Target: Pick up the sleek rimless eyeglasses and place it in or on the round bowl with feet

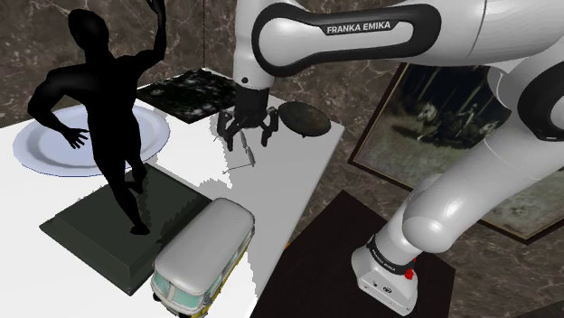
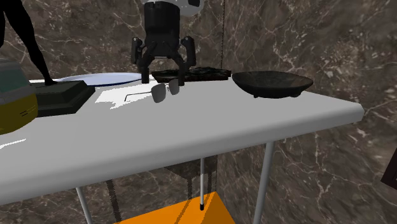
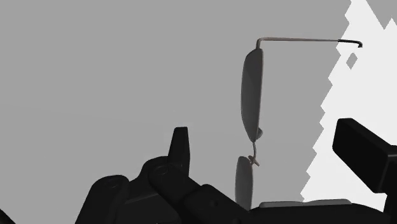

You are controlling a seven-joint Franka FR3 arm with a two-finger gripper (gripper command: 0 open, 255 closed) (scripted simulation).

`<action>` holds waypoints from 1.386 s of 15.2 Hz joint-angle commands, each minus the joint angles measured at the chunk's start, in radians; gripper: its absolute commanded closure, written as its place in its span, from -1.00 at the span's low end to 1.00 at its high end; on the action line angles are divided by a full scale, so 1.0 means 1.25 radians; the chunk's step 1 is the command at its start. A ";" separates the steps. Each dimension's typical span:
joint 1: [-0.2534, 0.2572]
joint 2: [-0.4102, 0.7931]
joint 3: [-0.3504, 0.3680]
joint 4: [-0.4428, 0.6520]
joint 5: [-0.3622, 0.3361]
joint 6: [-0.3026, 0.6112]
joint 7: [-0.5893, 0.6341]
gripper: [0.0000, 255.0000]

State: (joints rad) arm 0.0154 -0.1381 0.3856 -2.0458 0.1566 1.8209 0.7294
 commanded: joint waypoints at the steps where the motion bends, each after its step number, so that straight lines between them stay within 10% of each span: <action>1: 0.000 0.001 0.001 -0.014 0.000 0.016 -0.001 -1.00; 8: 0.000 0.001 0.001 -0.014 0.000 0.016 -0.001 -1.00; 9: 0.000 0.001 0.001 -0.014 0.000 0.016 -0.001 1.00; 21: -0.001 -0.004 -0.001 0.013 0.001 -0.016 0.000 1.00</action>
State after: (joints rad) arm 0.0148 -0.1418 0.3845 -2.0417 0.1573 1.8139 0.7286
